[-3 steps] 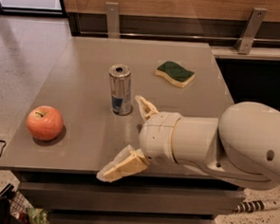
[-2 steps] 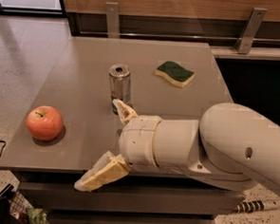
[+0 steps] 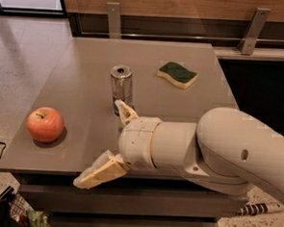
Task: Pick apple
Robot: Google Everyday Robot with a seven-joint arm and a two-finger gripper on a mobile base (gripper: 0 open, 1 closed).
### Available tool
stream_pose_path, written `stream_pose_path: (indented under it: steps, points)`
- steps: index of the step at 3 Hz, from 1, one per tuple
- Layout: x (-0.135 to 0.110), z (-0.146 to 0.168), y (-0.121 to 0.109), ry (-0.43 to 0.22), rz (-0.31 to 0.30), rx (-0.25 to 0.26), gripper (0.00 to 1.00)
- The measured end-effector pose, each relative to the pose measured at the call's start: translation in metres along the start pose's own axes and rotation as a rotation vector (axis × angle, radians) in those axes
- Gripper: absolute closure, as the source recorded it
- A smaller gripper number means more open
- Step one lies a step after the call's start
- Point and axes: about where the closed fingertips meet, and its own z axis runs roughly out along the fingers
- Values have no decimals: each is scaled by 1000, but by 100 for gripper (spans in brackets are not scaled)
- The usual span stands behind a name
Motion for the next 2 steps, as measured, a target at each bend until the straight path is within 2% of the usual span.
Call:
stream_pose_path:
  steps: [1, 2]
  points:
    - [2, 26, -12, -20, 24, 42, 0]
    - [-1, 47, -19, -52, 36, 63, 0]
